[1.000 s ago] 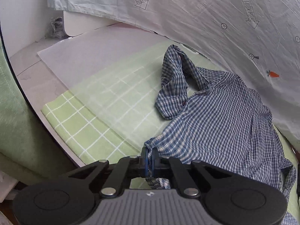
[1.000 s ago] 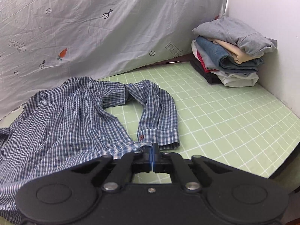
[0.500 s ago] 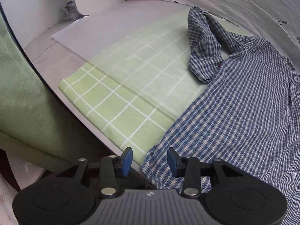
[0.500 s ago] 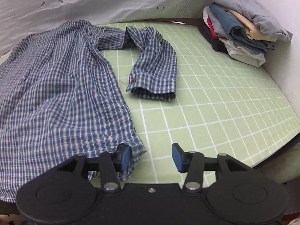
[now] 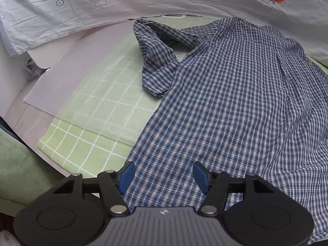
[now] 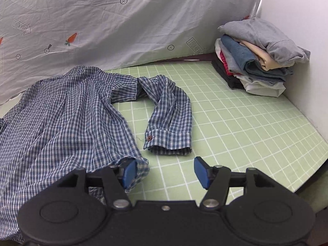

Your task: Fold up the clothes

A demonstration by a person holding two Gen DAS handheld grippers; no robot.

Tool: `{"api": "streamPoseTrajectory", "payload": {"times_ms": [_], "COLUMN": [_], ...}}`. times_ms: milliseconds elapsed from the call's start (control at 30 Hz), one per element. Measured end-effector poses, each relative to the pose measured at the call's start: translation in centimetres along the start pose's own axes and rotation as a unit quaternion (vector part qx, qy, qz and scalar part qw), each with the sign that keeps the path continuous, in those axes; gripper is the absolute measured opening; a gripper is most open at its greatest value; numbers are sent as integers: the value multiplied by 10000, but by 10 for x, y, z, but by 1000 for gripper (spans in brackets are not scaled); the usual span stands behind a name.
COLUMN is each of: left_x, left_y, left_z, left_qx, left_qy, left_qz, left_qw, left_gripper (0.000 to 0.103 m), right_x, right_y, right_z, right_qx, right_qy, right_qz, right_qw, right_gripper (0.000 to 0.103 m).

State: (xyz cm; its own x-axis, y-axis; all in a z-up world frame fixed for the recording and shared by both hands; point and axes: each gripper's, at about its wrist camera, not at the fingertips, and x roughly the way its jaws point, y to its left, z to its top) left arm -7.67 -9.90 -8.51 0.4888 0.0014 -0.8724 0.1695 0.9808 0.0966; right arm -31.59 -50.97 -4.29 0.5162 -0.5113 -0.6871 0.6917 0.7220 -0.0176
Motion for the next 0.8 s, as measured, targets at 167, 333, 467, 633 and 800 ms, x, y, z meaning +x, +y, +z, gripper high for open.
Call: {"api": "streamPoseTrajectory", "payload": {"times_ms": [167,333,467,633,800], "left_x": [4,8,14,29,33], "left_y": [-10,-18,-20,-24,-23], "left_z": [0,-4,-9,-20,-25], "left_qx": [99,189,179,186,63], "left_qy": [76,195,315,607,680], "left_qz": [-23,-3,-1,140,90], "left_qw": [9999,9996,9993,9979,9976], "left_gripper": [63,64,64,64,64], "right_x": [-17,-23,-21,-16,-13], "right_y": [-5,-5,-9,-17,-26], "right_z": [6,5,3,-4,-11], "right_qx": [8,-131,-136,-192,-27], "right_qy": [-144,-214,-115,173,353], "right_qz": [96,44,41,-44,-87], "right_qw": [9998,9997,9998,9997,9993], "right_gripper": [67,69,69,72,72]}}
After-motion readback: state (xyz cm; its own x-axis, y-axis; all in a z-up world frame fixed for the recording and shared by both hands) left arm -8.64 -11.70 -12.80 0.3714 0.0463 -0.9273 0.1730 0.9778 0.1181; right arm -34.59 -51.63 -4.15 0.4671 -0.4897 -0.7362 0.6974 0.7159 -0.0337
